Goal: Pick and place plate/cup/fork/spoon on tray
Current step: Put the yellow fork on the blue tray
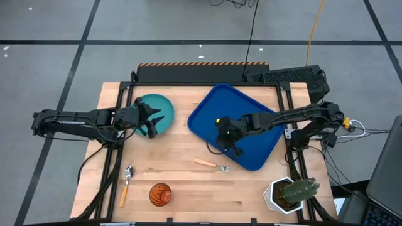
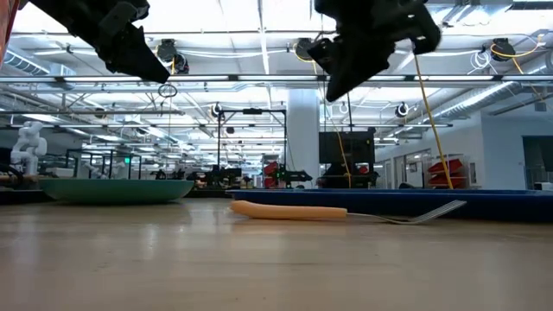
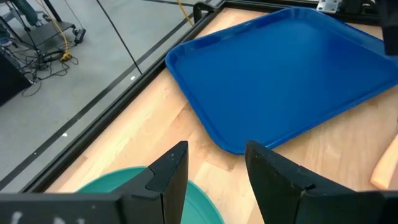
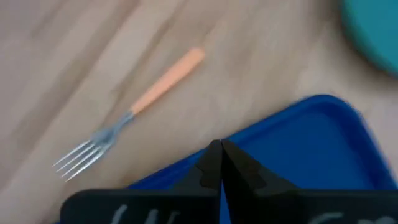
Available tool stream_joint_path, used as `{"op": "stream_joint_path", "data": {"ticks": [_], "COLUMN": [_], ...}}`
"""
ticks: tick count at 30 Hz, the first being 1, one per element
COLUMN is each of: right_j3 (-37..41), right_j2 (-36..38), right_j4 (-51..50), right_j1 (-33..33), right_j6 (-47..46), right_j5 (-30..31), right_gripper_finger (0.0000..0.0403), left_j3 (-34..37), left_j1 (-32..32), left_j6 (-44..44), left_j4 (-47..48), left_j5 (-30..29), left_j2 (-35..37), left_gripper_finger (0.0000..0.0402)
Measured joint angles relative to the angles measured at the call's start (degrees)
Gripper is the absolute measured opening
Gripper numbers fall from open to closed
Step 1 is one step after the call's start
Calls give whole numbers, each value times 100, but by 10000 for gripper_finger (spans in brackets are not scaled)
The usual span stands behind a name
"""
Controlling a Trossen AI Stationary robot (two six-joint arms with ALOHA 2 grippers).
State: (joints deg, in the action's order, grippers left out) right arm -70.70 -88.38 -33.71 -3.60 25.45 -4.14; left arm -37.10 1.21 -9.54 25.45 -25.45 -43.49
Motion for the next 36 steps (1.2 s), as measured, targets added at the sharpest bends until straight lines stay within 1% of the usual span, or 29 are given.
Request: {"op": "stream_joint_path", "data": {"ticks": [3, 6, 8, 14, 16, 18, 20, 22, 26, 32, 36], "right_j3": [131, 402, 603, 1258, 1417, 1572, 1589, 1591, 1501, 1331, 1305], "right_j2": [0, -4, -4, -110, -151, -217, -377, -499, -890, -1438, -1611], "right_j4": [523, 1135, 1487, 2046, 2323, 2428, 2679, 2628, 2863, 2919, 2981], "right_j1": [-27, -79, -146, -373, -506, -644, -755, -877, -1073, -1190, -1235], "right_j6": [-487, -1124, -1744, -3716, -4224, -4646, -4883, -4916, -4862, -4698, -4514], "right_j5": [-97, -657, -806, -635, -640, -585, -411, -284, -28, 13, 327], "right_gripper_finger": [2, 25, 55, 171, 199, 214, 219, 217, 199, 170, 153], "left_j3": [0, 0, 0, 0, 0, 0, 0, 0, 0, 0, -1], "left_j1": [-1, 0, -2, 0, 0, 0, -1, 0, -12, -46, -59], "left_j6": [0, 0, 2, 4, 5, 7, 7, -4, -116, -243, -324], "left_j4": [1, 2, 2, 2, 2, 2, -2, -20, -97, -155, -167], "left_j5": [1, 2, 2, 3, 4, 4, 4, 4, 4, 33, 39], "left_j2": [-1, 1, 1, 1, -1, 1, -1, 2, 1, 1, 1], "left_gripper_finger": [163, 163, 163, 163, 163, 163, 163, 163, 163, 163, 163]}}
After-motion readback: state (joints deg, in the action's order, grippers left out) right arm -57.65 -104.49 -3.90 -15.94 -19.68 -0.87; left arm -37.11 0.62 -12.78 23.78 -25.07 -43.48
